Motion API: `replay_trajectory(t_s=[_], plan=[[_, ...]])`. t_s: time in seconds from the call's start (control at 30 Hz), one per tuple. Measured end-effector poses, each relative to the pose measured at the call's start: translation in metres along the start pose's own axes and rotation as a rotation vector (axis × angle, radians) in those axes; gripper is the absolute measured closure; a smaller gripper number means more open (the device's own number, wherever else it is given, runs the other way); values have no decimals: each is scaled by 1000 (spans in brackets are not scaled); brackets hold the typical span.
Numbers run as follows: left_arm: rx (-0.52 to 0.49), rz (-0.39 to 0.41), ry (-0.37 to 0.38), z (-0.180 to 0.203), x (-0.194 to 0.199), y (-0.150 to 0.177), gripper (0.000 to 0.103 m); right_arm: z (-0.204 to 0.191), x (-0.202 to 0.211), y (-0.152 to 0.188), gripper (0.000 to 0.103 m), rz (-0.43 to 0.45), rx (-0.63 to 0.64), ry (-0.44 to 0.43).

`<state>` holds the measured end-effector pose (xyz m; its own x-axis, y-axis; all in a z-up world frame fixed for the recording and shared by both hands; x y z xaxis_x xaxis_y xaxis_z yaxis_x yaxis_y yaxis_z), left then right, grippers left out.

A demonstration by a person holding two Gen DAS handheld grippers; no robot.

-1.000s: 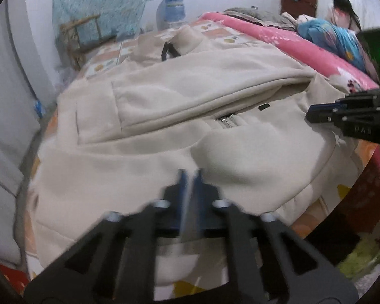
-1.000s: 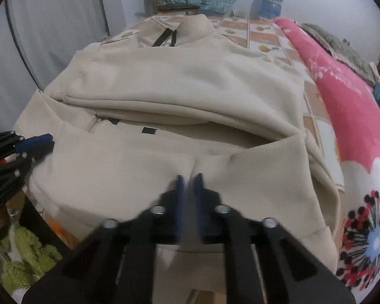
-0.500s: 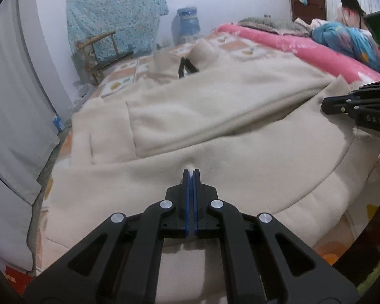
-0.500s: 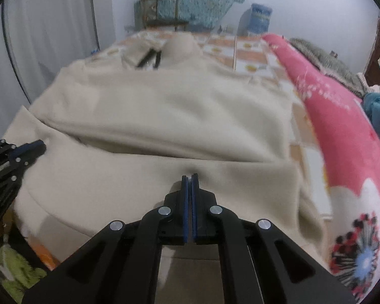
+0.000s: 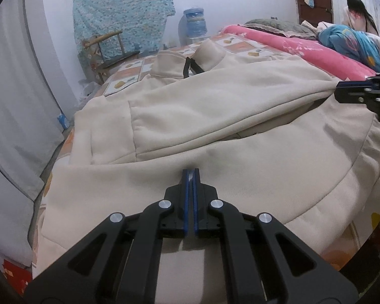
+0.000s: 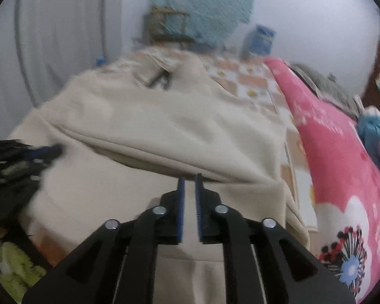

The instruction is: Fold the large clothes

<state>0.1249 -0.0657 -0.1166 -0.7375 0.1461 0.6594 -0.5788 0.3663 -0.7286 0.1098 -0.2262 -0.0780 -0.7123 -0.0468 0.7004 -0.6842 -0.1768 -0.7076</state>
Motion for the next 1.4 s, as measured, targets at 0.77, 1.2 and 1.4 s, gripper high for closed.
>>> replay_trajectory(t_s=[0.77,1.2,1.4], plan=[[341,-77,-171,-164,22,62,101,-37,-35,25,85,-92,-52,-194],[191,-62,5,-62,6,26,100,-35,-36,24,85,-86,-76,-193],[186,-44,-21,-58,5,27,100,49,-32,36,85,-89,-187,62]])
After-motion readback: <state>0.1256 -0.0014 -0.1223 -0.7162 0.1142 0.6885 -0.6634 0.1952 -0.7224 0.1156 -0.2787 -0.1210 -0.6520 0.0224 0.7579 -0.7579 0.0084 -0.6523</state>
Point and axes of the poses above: each gripper's, at about its wrist camera, not at the fingertips, and x roughly against the way its jaws point, z to its right, y to its underside, the point moved 10 cm from there along -x, roughly the way its jaws point, and after that the axes turned 1 degree about -y, right-handed, at the moved point
